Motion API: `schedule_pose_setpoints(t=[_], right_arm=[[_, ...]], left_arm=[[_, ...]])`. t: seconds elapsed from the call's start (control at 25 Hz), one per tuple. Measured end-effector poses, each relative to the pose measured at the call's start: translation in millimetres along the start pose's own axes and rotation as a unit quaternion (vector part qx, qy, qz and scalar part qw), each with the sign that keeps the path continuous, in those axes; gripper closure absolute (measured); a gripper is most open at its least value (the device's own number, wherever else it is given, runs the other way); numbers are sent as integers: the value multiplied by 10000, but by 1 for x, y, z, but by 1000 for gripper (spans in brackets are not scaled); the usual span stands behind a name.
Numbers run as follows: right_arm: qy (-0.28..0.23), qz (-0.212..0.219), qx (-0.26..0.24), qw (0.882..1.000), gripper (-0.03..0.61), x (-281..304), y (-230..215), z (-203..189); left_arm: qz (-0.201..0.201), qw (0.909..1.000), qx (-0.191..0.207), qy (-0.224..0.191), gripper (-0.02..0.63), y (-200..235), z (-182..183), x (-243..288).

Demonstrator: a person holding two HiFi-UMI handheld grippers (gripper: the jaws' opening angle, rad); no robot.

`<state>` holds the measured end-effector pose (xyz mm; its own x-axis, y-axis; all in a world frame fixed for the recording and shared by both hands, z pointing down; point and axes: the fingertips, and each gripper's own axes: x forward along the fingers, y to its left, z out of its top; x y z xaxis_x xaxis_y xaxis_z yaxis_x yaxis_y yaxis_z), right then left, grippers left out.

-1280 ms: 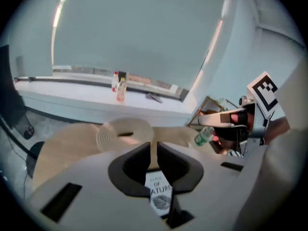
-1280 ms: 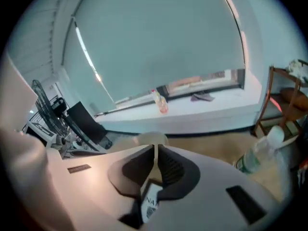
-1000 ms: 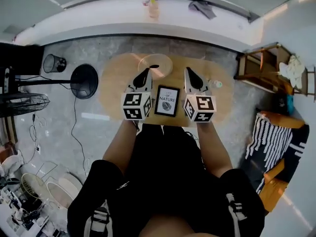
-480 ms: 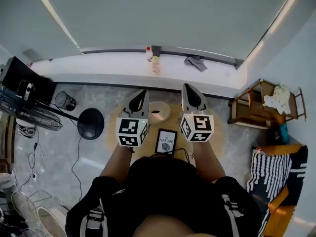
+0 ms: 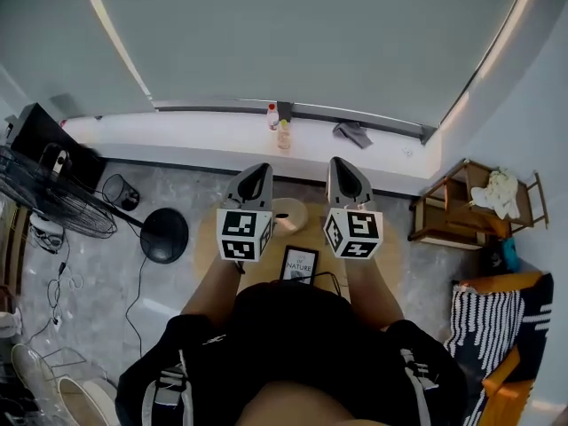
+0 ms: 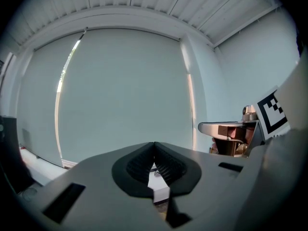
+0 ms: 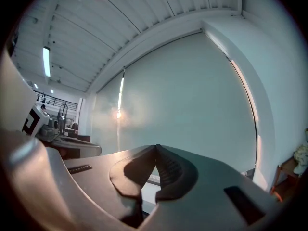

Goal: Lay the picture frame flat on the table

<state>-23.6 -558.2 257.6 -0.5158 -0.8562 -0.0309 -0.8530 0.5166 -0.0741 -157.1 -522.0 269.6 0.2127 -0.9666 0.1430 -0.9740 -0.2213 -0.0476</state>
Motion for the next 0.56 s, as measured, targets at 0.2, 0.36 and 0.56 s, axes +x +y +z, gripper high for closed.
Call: schedule_pose_setpoints(t=[0.2,0.36,0.56], right_arm=[[62,-58,-14,10000,566,-2,-4,-3],[77,-63,41,9999,566,-2,-6,-5],[103,-48,44,9999,565,-2,0,-9]], left_arm=[[-78,9999,-136,-43,594,-1,-3,-2],[-75,9999,-146,3,593,-2,-6,1],[-54,9999,-111,-35,594,1,-4,-4]])
